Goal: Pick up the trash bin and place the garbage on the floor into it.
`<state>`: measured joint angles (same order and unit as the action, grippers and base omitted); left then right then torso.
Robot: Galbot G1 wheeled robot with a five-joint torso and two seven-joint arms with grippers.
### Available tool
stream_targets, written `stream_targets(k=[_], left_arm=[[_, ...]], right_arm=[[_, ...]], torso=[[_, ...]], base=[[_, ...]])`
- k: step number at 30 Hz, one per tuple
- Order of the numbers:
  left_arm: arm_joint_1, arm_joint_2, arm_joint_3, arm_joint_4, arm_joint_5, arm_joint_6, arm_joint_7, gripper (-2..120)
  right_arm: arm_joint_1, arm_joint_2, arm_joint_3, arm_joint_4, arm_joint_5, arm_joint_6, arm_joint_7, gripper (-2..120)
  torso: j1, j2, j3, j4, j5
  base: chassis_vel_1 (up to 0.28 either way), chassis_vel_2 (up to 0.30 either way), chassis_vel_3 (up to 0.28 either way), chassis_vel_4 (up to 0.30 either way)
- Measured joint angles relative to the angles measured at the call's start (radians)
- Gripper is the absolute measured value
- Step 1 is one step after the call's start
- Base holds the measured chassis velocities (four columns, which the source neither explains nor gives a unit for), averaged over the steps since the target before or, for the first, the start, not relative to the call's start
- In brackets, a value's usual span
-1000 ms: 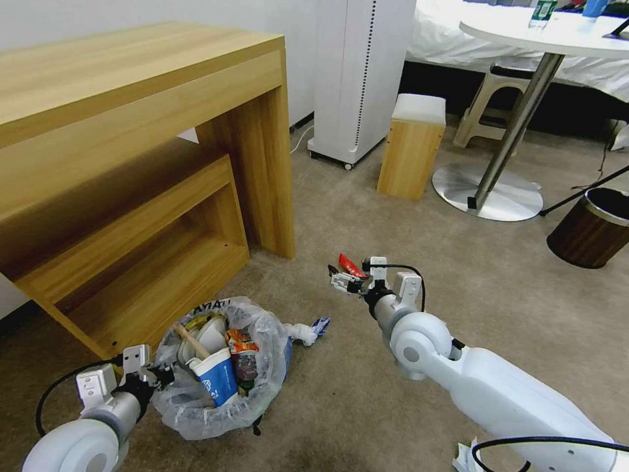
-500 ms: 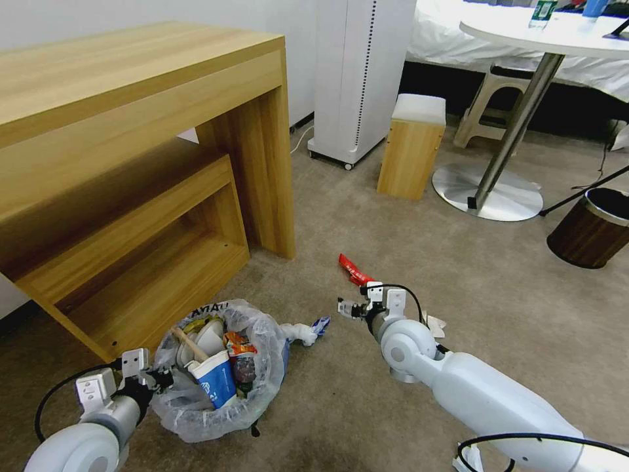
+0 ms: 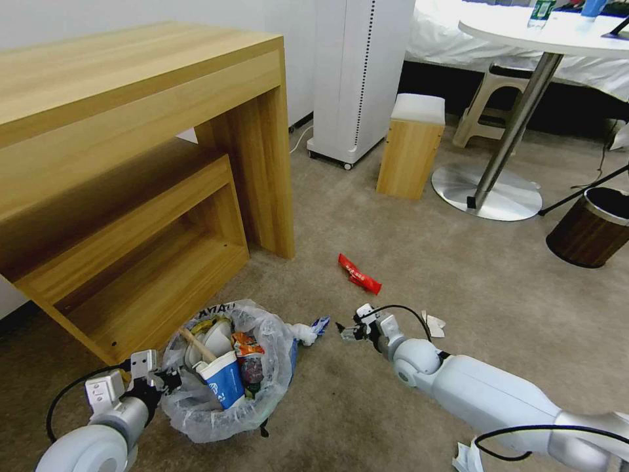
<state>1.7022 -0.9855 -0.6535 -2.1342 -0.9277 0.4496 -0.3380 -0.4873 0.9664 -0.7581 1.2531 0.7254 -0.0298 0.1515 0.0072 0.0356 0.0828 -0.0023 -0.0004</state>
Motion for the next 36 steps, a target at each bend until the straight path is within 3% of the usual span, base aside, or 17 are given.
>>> stream_targets(k=[9,19,36], left_arm=[[0.010,-0.021,-0.004,-0.013,0.009,-0.003,0.003,0],[0.015,-0.035,-0.012,-0.025,0.018,-0.014,0.010,0],[0.019,-0.036,-0.014,-0.024,0.014,-0.030,0.015,0]], right_arm=[[0.102,0.079,-0.131,-0.154,-0.098,0.039,-0.059,99],[0.188,0.281,-0.241,-0.356,-0.167,0.089,-0.111,96],[0.122,0.369,-0.251,-0.514,-0.181,0.090,-0.115,91]], torso=[[0.000,0.000,0.000,-0.0001,-0.0003],[0.000,0.000,0.000,0.0002,-0.0001],[0.000,0.000,0.000,-0.0003,-0.0003]], base=[[0.000,0.000,0.000,0.000],[0.000,0.000,0.000,0.000],[0.000,0.000,0.000,0.000]])
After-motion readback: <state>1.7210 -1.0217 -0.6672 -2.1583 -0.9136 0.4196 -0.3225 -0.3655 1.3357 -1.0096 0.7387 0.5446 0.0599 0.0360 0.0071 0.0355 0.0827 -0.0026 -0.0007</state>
